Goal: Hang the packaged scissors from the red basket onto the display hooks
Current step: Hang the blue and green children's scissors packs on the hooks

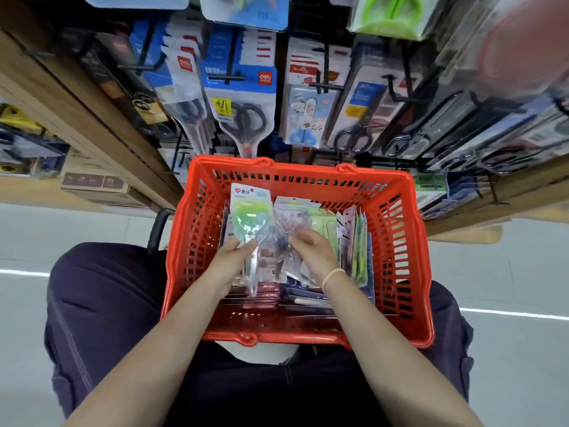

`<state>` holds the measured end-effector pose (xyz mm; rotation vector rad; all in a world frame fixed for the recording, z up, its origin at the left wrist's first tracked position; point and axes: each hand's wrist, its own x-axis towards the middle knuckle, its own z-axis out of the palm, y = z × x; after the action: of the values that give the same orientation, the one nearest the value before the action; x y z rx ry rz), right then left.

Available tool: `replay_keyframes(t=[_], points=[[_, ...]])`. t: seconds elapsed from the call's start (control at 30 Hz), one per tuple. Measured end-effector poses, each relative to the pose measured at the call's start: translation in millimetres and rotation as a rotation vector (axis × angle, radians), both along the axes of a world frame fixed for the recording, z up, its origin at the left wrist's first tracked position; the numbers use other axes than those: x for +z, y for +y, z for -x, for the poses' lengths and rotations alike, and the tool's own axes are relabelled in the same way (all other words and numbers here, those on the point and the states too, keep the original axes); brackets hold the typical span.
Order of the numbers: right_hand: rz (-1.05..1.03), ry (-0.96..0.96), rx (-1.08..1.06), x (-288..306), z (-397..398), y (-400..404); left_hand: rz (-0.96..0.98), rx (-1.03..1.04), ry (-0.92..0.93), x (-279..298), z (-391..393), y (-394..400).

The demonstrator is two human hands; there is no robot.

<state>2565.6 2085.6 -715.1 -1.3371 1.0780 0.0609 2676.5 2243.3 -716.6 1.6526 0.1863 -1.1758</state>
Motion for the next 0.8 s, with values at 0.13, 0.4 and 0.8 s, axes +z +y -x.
replay_keyframes(t=[0.13, 0.4, 0.8], points=[[0.247, 0.076, 0.052, -13, -9, 2, -0.007, 0.067, 0.022, -10, -6, 2], [0.259, 0.427, 0.049, -32, -10, -19, 0.011, 0.099, 0.102, -25, -8, -5], [0.426, 0.178, -0.073, -57, -5, -26, 0.084, 0.143, 0.141, -27, -6, -7]])
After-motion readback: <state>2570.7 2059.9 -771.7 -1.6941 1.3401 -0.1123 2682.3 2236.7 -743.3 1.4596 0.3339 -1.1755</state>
